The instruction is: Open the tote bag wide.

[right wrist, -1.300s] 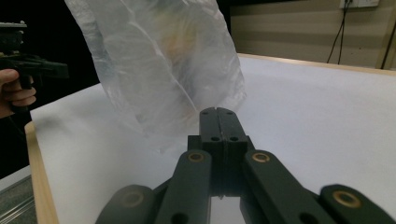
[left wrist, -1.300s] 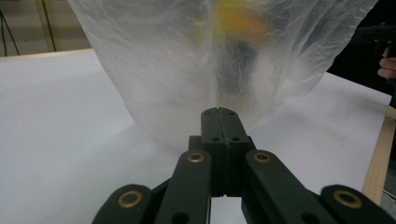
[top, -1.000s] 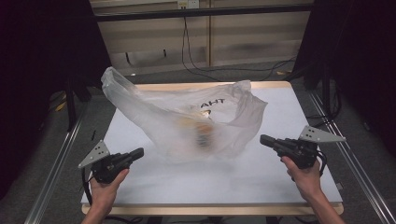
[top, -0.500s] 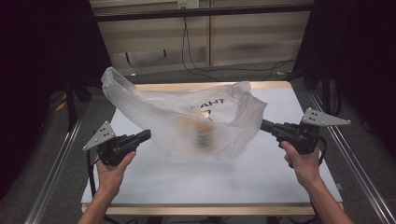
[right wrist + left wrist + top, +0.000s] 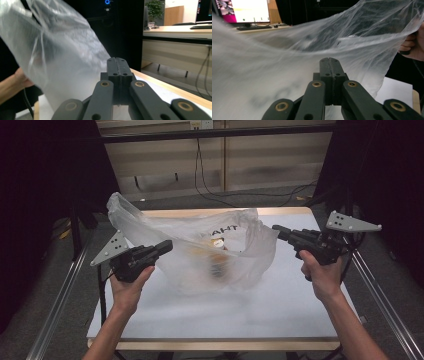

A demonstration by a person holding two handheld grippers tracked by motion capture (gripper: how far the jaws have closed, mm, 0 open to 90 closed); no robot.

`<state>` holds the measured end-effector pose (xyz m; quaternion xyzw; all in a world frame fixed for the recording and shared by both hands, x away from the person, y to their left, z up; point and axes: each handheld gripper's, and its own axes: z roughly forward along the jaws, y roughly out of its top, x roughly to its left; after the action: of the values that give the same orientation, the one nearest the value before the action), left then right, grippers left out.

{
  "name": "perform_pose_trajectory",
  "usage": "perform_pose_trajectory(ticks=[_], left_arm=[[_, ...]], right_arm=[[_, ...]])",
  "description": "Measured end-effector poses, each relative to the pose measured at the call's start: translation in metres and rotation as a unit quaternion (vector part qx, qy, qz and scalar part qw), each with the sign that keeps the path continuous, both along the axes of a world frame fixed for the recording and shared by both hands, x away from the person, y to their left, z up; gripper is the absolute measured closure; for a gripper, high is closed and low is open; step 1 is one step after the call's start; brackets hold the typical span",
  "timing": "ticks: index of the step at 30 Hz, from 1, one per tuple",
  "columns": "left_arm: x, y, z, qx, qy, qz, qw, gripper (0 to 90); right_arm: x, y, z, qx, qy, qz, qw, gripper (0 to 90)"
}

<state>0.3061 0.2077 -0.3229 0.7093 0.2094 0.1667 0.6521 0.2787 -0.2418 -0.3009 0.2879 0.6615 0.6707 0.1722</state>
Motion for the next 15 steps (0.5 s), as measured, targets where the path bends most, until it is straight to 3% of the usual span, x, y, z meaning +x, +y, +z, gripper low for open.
perform_pose_trajectory(ticks=[14, 15], left_arm=[[0.016, -0.044, 0.038, -0.010, -0.024, -0.038, 0.9990, 90.0], [0.017, -0.047, 0.039, 0.003, -0.026, -0.038, 0.9990, 90.0]], right_arm=[[0.021, 0.019, 0.027, -0.004, -0.006, 0.015, 0.9999, 90.0], [0.021, 0.019, 0.027, -0.004, -0.006, 0.015, 0.9999, 90.0]])
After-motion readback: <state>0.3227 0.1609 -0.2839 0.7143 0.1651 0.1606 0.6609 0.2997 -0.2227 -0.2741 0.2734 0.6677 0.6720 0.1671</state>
